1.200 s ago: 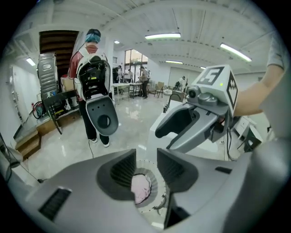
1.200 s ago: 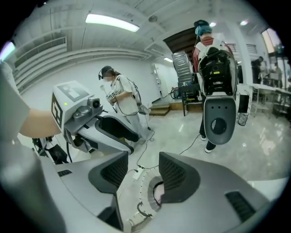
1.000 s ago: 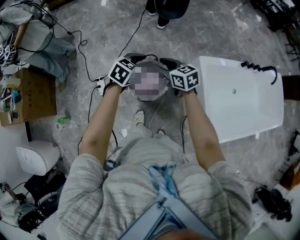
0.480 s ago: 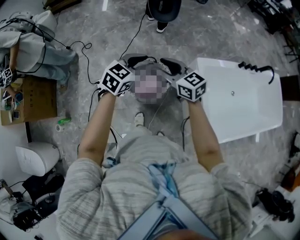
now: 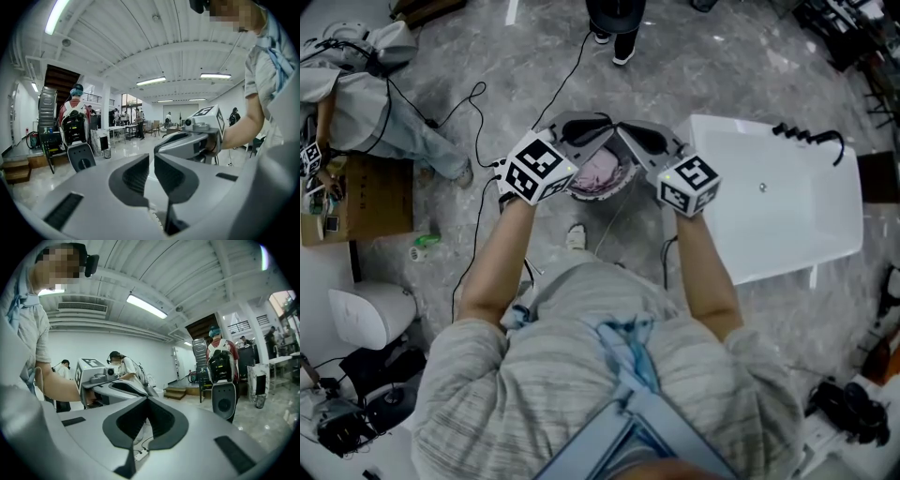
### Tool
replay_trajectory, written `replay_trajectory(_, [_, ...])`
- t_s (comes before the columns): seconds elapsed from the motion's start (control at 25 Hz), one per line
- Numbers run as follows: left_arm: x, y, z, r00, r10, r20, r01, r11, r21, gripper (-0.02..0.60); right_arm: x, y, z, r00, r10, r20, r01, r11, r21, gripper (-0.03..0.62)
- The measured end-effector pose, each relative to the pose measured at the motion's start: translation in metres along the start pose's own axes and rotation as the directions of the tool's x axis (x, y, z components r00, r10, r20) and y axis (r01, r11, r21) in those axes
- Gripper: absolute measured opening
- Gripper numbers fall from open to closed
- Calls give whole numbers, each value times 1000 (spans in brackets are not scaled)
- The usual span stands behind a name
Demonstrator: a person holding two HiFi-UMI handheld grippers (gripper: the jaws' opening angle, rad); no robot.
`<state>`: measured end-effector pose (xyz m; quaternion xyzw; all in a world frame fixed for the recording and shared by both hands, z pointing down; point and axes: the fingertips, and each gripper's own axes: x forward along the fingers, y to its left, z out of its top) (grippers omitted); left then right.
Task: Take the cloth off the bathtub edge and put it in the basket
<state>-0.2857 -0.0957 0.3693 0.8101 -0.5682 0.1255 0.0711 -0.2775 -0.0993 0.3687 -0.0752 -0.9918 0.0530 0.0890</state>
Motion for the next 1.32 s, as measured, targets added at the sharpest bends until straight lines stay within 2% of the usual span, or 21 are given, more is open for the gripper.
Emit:
replay_trajectory(0.08, [-2, -6, 4, 1000, 9, 14, -9, 1000, 8, 3, -4, 7, 5, 1000, 4, 9, -4, 1000, 0, 5])
replay_trajectory(0.24, [-7, -10, 9, 999, 29, 44, -28, 1000, -12, 3, -10, 17, 9, 1000, 5, 23, -5, 1000, -11, 5])
replay_trajectory(0.36, [-13, -8, 16, 994, 52, 97, -47, 998, -50, 3, -18, 20, 14, 999, 6, 43, -5, 1000, -25, 4])
replay_trajectory(0.72, [-28, -4, 34, 975, 105, 198, -87, 991, -97, 3, -46, 9, 29, 993, -31, 118, 31, 999, -4, 5])
replay_trajectory(1.32, [-36, -11, 33, 964, 122, 235, -92, 986, -138, 3, -49, 18, 26, 994, -23, 103, 28, 998, -49, 3])
